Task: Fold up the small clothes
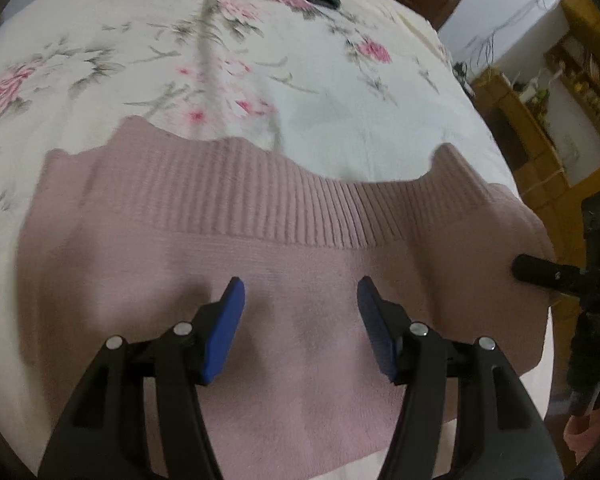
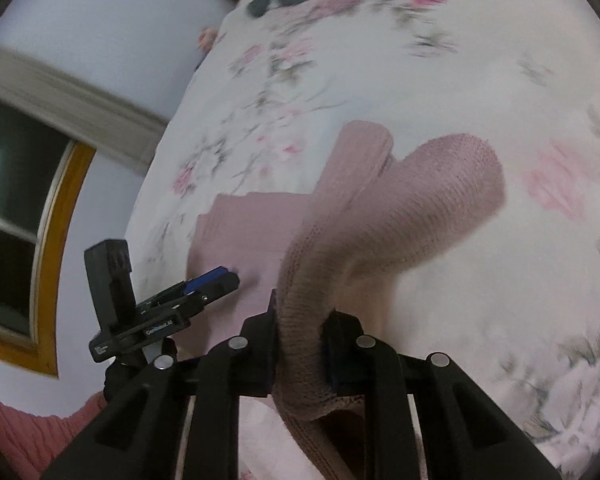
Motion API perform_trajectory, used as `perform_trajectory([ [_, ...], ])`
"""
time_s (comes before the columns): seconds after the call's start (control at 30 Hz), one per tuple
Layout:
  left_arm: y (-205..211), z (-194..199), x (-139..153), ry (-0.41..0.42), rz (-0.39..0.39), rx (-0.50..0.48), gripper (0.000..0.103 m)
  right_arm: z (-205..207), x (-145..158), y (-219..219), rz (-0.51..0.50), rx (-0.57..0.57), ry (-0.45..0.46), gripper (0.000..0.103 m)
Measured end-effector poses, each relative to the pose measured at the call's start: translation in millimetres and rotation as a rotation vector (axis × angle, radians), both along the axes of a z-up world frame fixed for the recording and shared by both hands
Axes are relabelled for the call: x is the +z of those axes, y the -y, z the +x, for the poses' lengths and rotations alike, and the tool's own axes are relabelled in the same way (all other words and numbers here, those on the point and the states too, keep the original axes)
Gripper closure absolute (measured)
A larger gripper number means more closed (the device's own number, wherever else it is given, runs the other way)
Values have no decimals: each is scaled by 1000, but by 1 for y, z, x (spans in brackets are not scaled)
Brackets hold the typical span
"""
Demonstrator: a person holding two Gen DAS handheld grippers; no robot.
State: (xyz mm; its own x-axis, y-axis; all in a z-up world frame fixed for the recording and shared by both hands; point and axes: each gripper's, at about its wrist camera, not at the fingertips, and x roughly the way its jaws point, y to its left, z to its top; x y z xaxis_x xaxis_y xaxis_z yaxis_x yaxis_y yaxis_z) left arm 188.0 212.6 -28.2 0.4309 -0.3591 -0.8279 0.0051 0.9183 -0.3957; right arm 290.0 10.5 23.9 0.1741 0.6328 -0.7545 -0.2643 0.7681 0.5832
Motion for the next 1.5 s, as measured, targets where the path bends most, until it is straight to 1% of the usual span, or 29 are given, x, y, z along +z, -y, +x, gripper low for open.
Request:
perform_trajectory([
  [0.17,-23,-10,8,4,-23,37,44,6,12,-61,-30,124,24,84],
  [0.27,-45,-19,10,4,-49,81,44,7,13,-98,-53,189,34,84],
  [0.37,-66,-25,11,4,-76,122,44,5,4,-130,-101,243,29,84],
  [0.47,-89,-29,10,5,-134,167,44,3,-13,-157,-162,287,8,84],
  [0.5,-95,-30,10,3,-158,174,44,2,-21,-166,-186,310,-6,82],
  [0.57,-106,-30,5,-12,-237,194,44,1,-35,-178,-220,342,-41,74],
  [0.6,-110,-29,2,-22,-277,202,44,0,-42,-185,-223,357,-68,65],
  [0.63,-113,-28,-1,-34,-321,207,44,-2,-48,-190,-220,375,-91,59],
  [0.7,-112,-26,-5,-49,-366,202,44,-5,-54,-194,-226,388,-114,57],
  [0.77,-107,-23,-8,-61,-391,179,44,-9,-48,-192,-214,390,-102,55],
  [0.87,-98,-20,-13,-75,-414,150,41,-12,-30,-172,-147,345,-106,53],
  [0.9,-94,-19,-15,-86,-431,135,39,-15,-21,-162,-135,329,-93,50],
  [1.0,-83,-15,-21,-118,-449,106,38,-18,-5,-135,-137,279,-57,45],
  [1.07,-79,-11,-26,-138,-463,100,34,-21,-2,-119,-155,247,-47,44],
  [1.13,-75,-7,-33,-182,-427,117,33,-28,-3,-105,-188,236,-44,43],
  [1.2,-72,-5,-35,-198,-415,124,33,-37,-10,-96,-205,236,-52,43],
  [1.27,-68,-3,-37,-209,-428,123,31,-45,-19,-91,-202,239,-68,43],
  [1.3,-67,-2,-38,-216,-429,123,27,-49,-23,-88,-200,238,-72,43],
  [1.37,-62,1,-45,-242,-432,121,26,-55,-28,-83,-192,225,-79,43],
  [1.47,-54,7,-52,-278,-393,119,26,-58,-35,-78,-163,198,-90,43],
  [1.5,-51,9,-54,-281,-376,113,23,-59,-37,-76,-159,189,-91,43],
])
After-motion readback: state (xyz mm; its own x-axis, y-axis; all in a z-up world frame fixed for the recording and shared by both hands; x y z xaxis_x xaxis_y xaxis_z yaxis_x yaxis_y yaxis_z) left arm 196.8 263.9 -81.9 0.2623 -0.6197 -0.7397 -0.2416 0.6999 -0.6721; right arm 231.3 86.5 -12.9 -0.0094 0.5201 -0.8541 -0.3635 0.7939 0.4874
